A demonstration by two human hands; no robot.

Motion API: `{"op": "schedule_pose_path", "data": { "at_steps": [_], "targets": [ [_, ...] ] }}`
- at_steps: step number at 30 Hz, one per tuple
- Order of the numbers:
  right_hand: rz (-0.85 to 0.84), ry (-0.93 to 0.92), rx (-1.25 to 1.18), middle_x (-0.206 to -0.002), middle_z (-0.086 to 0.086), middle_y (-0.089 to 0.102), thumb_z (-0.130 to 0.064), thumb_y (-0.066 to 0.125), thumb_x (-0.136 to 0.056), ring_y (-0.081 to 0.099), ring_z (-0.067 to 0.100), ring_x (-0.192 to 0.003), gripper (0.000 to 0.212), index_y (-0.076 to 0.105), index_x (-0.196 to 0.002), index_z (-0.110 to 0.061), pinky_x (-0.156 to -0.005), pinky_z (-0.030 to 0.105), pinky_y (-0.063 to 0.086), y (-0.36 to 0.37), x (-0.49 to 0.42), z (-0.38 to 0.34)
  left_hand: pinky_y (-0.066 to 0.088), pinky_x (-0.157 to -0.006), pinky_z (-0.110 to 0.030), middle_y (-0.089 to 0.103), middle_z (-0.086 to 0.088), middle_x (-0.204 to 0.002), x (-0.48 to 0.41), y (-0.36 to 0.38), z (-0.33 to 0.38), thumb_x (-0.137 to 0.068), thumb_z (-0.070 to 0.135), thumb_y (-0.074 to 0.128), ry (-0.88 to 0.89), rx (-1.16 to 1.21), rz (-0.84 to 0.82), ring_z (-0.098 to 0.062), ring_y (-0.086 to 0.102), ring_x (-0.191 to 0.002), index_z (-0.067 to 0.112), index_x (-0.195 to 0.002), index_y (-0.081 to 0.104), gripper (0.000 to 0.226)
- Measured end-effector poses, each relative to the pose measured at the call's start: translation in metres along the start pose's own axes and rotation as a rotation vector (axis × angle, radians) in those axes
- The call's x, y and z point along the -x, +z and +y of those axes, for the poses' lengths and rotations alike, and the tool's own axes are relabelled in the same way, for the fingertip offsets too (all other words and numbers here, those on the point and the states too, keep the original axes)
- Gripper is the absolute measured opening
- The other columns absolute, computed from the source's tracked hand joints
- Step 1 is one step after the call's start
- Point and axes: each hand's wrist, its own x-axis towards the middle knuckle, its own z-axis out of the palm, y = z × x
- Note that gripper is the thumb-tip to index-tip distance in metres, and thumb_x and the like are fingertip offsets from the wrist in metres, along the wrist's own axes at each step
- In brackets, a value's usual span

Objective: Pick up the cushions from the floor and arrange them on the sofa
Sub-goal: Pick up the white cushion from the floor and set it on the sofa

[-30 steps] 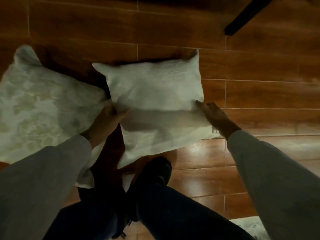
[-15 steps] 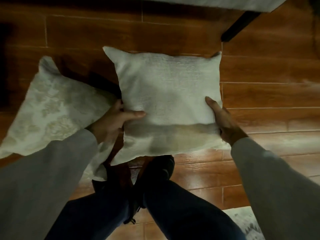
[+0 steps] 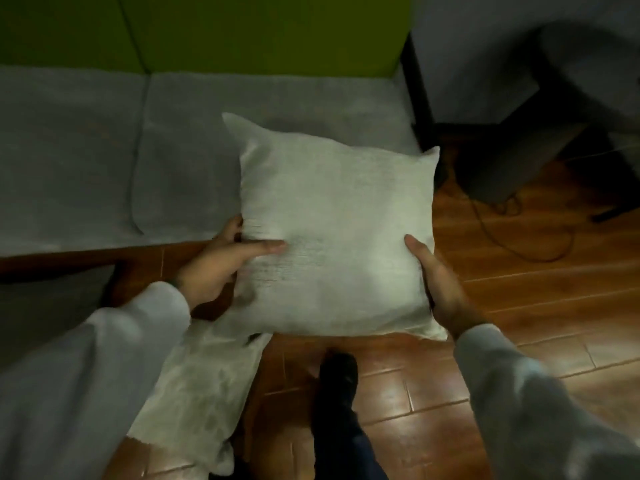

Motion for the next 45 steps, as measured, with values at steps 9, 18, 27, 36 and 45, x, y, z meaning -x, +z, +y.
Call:
{"op": "schedule_pose_path", "data": {
  "at_steps": [9, 18, 27, 36, 45],
  "targets": [
    [0.003, -0.125, 0.025, -0.119, -0.008, 0.079, -0.078, 0.082, -0.058, 0.078, 0.016, -0.101, 0.088, 0.063, -0.134, -0.039, -0.077, 0.034, 0.060, -0.036, -0.126, -0.113, 0.061, -0.086, -0.043, 0.071, 0.003, -0.126, -0.125, 0.057, 0.106, -0.066, 0.025, 0.092, 0.126, 0.144, -0.065, -0.022, 0.071, -0.110, 0.036, -0.134, 0.050, 0.080],
    [0.033, -0.163, 0.191, -0.133, -0.008, 0.064, -0.080, 0.075, -0.063, 0.064, 0.026, -0.120, 0.101, 0.044, -0.149, -0.038, -0.092, 0.047, 0.057, -0.055, -0.301, -0.155, 0.052, -0.102, -0.041, 0.065, 0.008, -0.135, -0.284, 0.106, 0.127, -0.073, 0.024, 0.087, 0.178, 0.077, 0.057, -0.017, 0.062, -0.123, 0.031, -0.145, 0.045, 0.084],
    [0.171, -0.243, 0.625, -0.166, 0.002, 0.028, -0.076, 0.061, -0.079, 0.031, 0.035, -0.151, 0.101, 0.021, -0.161, -0.032, -0.119, 0.067, 0.031, -0.016, -0.339, -0.149, 0.058, -0.083, -0.019, 0.053, -0.003, -0.147, -0.329, 0.108, 0.092, -0.085, 0.011, 0.077, 0.168, 0.063, 0.196, -0.020, 0.056, -0.128, 0.015, -0.155, 0.030, 0.084],
    [-0.313, -0.769, 0.813, -0.156, 0.002, 0.045, -0.028, 0.068, -0.097, 0.040, 0.007, -0.134, 0.058, 0.048, -0.151, -0.022, -0.109, 0.006, 0.036, 0.124, -0.244, -0.129, 0.052, -0.102, -0.044, 0.065, -0.004, -0.135, -0.233, 0.030, 0.040, -0.079, 0.025, 0.084, 0.076, 0.008, 0.359, -0.022, 0.065, -0.118, 0.017, -0.138, 0.055, 0.066],
    [-0.846, -0.450, 1.146, -0.149, -0.019, 0.049, -0.064, 0.050, -0.088, 0.055, -0.006, -0.118, 0.062, 0.030, -0.147, -0.054, -0.093, 0.022, 0.048, 0.312, -0.140, 0.047, 0.048, -0.079, -0.020, 0.060, -0.011, -0.133, -0.046, -0.123, -0.183, -0.088, 0.014, 0.073, -0.159, 0.249, 0.800, -0.026, 0.059, -0.120, 0.009, -0.135, 0.054, 0.052]
  ]
}}
